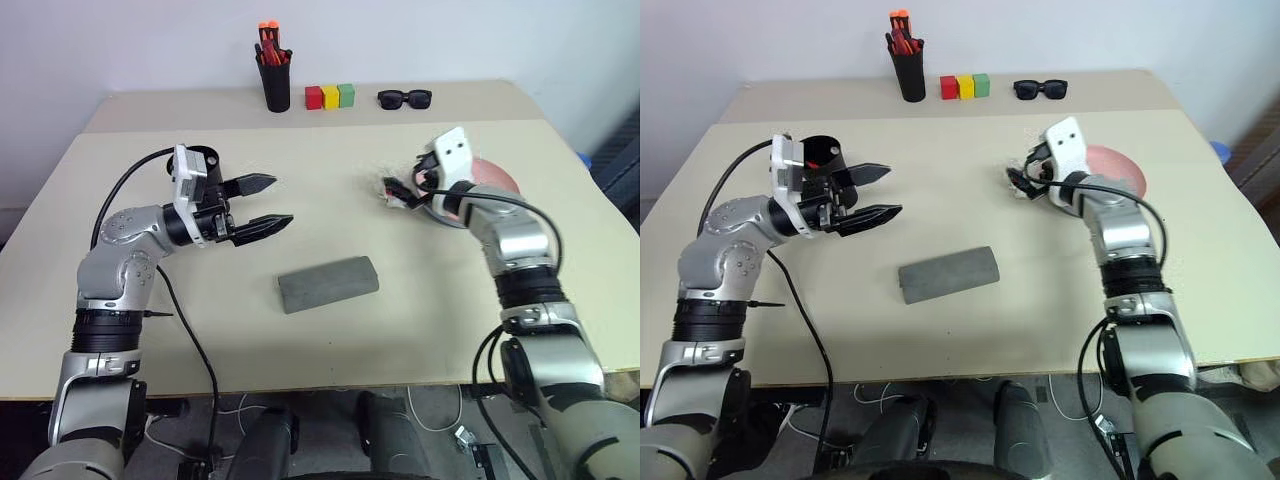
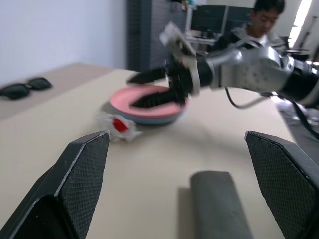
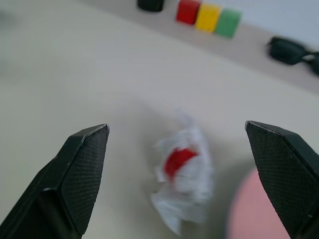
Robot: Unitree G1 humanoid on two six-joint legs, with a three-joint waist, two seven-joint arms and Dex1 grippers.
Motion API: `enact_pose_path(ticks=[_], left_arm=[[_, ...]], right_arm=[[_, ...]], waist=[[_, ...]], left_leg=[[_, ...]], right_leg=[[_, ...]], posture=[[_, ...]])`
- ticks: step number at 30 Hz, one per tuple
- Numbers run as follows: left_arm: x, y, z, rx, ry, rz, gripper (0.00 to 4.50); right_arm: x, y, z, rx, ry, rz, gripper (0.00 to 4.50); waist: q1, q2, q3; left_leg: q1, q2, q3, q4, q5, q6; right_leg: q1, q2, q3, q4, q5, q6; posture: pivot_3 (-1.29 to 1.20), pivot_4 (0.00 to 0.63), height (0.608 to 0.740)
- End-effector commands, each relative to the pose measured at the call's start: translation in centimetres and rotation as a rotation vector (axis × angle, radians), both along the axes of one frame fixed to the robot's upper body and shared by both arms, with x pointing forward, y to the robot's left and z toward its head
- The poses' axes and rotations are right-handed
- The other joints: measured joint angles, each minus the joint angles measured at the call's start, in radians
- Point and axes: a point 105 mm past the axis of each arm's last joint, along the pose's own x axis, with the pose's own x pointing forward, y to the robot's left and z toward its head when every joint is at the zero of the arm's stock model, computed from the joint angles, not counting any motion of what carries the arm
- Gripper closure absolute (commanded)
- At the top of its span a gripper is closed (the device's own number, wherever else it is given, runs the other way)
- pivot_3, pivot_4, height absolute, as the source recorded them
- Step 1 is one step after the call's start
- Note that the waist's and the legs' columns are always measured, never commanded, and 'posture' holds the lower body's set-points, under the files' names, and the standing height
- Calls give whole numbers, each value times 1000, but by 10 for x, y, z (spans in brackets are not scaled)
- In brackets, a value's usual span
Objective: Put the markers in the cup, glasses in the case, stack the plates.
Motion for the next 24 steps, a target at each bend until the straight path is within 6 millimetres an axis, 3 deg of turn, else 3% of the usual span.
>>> enact_pose_path(ticks=[1, 6, 7, 10, 16, 24], left_arm=[[-6, -2, 11, -1, -48, -3, 0], [-10, -1, 5, 19, -35, 12, 0], [-11, -1, 5, 19, -34, 13, 0], [-12, -1, 6, 16, -33, 18, 0], [-12, -1, 6, 16, -30, 24, 0], [-10, -3, 6, 13, -31, 14, 0]], right_arm=[[13, 7, 14, -25, -71, -25, 30], [22, 5, -16, -92, -2, -82, 30], [21, 4, -22, -126, 10, -82, 266], [20, 6, -33, -143, 42, -69, 1405], [23, 10, -16, -46, 8, -52, 4438], [21, 12, 15, 114, -54, 10, 4438]], waist=[[-1, 0, 0], [-11, 0, 0], [-13, 0, 0], [-24, 0, 0], [-34, 0, 0], [-43, 0, 0]], left_leg=[[-1, 0, 0, 0, 0, 0], [0, 0, 0, -7, 2, -3], [1, 0, 0, -8, 2, -3], [0, 0, 0, -8, 2, -3], [1, 1, 0, -9, 2, -3], [1, 1, 0, -9, 2, -3]], right_leg=[[-1, 0, 0, 0, 0, 0], [-4, 0, 1, 0, 0, -1], [-4, 0, 1, 1, 0, -1], [-5, 0, 1, 0, 0, -1], [-5, 1, 2, 1, 1, -1], [-5, 1, 2, 1, 1, -1]], posture=[[0, 150, 740], [0, 150, 740], [0, 150, 740], [0, 150, 740], [0, 150, 740], [0, 150, 740]])
